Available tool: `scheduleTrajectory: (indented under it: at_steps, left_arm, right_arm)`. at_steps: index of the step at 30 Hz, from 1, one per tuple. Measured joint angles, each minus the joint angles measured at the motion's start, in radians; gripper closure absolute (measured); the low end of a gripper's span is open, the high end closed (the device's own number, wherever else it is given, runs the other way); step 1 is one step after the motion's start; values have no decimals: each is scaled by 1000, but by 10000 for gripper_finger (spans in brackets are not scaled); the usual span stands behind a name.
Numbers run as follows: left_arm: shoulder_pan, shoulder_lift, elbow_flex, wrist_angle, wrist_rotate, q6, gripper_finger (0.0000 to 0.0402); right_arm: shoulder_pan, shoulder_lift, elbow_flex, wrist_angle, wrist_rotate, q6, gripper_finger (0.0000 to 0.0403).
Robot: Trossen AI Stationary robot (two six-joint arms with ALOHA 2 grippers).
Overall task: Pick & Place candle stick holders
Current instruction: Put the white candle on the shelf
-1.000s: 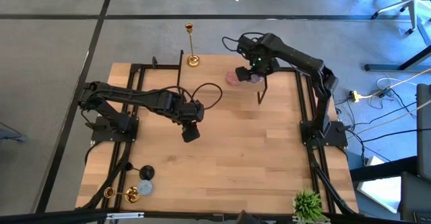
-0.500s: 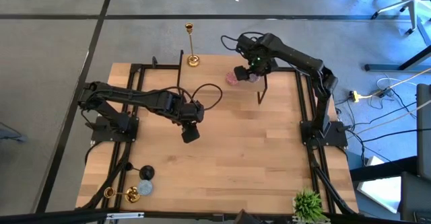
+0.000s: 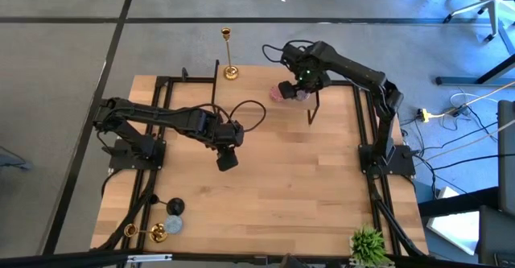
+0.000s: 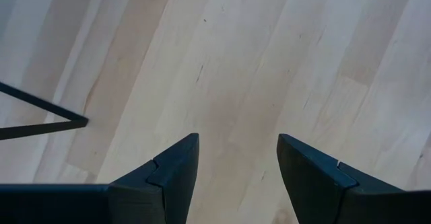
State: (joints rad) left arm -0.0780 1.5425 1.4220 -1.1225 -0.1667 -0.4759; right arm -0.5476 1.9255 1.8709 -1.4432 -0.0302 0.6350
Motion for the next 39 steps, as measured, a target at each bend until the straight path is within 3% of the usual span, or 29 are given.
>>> scheduleTrajectory:
  at_steps: [39]
  left_arm:
    - [-7,0,0,-3,-3,0,203]
  right_arm:
    - [0,0,0,-2,-34,-67,77]
